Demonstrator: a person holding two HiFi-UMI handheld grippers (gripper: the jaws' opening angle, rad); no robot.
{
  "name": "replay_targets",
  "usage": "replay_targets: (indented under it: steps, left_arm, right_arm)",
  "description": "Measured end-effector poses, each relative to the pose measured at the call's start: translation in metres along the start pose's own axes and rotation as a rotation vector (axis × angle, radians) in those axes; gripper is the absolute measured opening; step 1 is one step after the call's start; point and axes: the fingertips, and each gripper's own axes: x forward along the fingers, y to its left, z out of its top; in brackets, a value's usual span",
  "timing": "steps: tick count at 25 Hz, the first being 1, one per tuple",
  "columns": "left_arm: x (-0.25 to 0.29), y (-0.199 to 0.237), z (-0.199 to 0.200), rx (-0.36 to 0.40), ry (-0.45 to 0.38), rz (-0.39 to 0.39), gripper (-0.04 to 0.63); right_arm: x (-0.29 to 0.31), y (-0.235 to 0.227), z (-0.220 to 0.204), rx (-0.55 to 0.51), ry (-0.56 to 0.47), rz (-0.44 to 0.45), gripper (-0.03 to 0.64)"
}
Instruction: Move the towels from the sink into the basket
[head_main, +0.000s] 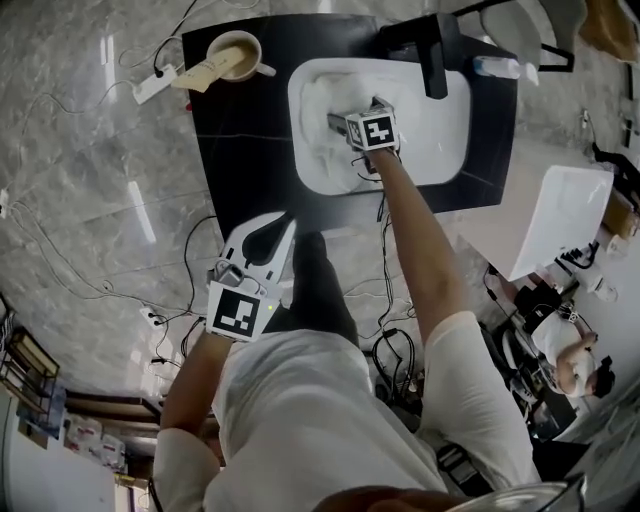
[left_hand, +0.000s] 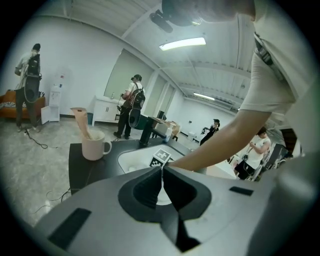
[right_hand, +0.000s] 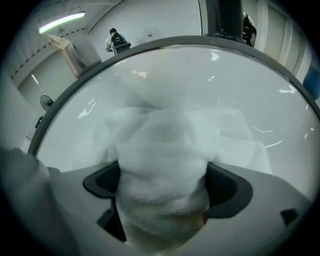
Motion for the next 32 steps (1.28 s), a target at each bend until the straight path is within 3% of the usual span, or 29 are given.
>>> replay_targets:
  steps: [5,7,9,16,22,32]
  left_arm:
    - [-0.003,0.009,-0.011,-0.034,0.033,0.013,0.012]
    - [-0.003,0.009,-0.009,-0.036,0.033,0.019,0.012]
    - [-0.005,0.008,-0.003,-0.029,0.026,0.023,0.012]
    - [-0.023,-0.015,0.027,0.027,0.01,0.028,0.012]
    - [-0.039,-0.049,0.061,0.122,-0.087,0.03,0.012]
    - [-0.069,-0.134,0.113,0.139,-0.136,-0.007,0.012]
  right_arm:
    - [-0.003,-0.009,-0.002,0.011,0.012,-0.038,0.228]
    - [-0.01,-0.011,-0.002,0.024,0.022,-0.024,0.151]
    - [-0.02,-0.01,-0.001,0.041,0.017,0.0,0.115]
    - [-0.1,0.005,0.011,0.003,-0.107,0.048,0.104]
    - [-0.2,0.013,0.01,0.01,-0.238,0.041,0.104]
    - [-0.402,0.016,-0.012,0.032,-0.527,0.0,0.106]
